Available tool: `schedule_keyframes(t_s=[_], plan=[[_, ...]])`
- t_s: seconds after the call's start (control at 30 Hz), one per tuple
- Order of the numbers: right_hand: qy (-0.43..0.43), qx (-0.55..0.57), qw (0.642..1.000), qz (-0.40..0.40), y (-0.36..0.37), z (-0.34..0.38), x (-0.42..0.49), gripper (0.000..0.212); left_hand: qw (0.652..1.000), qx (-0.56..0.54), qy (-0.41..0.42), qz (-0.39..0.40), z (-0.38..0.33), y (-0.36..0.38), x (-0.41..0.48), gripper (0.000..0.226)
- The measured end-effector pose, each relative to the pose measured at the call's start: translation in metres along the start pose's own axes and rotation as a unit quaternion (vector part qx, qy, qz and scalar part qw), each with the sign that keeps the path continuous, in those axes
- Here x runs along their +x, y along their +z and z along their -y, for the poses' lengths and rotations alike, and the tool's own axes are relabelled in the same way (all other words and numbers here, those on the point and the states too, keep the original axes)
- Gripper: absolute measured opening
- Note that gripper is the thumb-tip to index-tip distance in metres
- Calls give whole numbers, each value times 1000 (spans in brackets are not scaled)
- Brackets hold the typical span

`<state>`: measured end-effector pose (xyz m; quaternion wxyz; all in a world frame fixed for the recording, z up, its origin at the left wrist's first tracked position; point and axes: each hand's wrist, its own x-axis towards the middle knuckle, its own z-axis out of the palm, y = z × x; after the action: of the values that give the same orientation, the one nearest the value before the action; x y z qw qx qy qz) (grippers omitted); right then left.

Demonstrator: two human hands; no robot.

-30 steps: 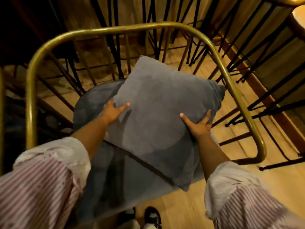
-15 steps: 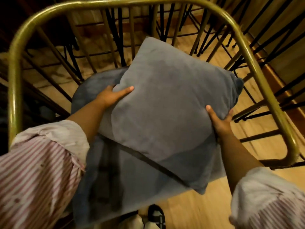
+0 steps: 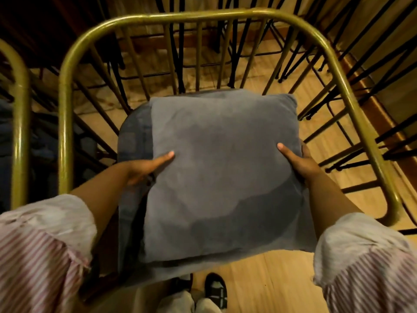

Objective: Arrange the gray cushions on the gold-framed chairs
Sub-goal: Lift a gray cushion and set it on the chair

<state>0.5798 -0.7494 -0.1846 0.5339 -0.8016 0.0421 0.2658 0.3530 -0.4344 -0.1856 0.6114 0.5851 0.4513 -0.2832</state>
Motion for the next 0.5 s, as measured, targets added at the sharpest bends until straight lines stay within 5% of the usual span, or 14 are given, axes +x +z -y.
schedule_keyframes(t_s=[0.1, 0.23, 0.37, 0.5], plan=[[14, -5, 1000, -15, 0, -4, -2, 82, 984, -116, 95, -100, -2, 19, 10, 105], [9, -3, 1000, -18, -9, 5, -10, 85, 960, -146, 137, -194, 4, 32, 4, 108], [-24, 4, 1000, -15, -13, 16, -22, 83, 961, -102, 190, -175, 6, 32, -23, 92], [-32, -18, 999, -2, -15, 19, -28, 88, 964, -104, 172, -172, 31, 38, -41, 101]])
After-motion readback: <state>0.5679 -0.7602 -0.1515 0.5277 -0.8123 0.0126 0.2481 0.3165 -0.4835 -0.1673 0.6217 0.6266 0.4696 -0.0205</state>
